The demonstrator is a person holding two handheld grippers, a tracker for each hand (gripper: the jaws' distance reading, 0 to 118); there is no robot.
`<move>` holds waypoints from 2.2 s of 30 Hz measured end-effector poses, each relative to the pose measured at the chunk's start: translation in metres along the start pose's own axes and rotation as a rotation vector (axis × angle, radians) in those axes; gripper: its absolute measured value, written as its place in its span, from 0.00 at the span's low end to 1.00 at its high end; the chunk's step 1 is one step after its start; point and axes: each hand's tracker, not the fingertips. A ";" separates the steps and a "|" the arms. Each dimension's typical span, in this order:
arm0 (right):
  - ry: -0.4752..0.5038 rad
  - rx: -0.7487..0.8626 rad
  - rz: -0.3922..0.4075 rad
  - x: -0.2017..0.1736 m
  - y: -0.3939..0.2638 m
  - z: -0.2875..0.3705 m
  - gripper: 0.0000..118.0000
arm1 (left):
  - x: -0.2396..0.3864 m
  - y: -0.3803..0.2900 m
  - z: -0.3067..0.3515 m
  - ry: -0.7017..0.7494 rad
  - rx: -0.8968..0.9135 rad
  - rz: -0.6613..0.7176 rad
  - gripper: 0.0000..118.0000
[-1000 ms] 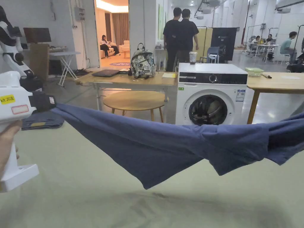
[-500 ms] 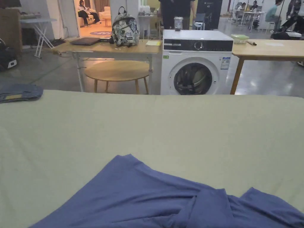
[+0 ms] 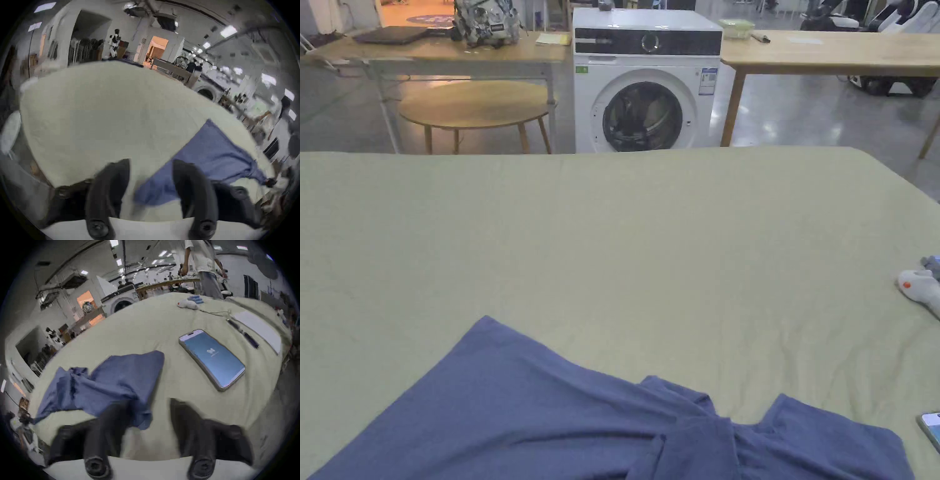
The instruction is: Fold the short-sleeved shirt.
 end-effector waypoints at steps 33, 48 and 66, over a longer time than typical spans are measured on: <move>0.186 0.195 0.014 -0.039 -0.024 0.069 0.00 | 0.261 0.137 -0.131 -0.439 -0.119 -0.552 0.54; 0.033 0.067 -0.118 0.000 -0.058 0.070 0.00 | 0.322 0.127 -0.312 -0.198 -0.411 -0.610 0.18; 0.096 0.050 -0.351 -0.007 -0.025 -0.030 0.02 | 0.344 0.113 -0.288 -0.187 -0.436 -0.685 0.00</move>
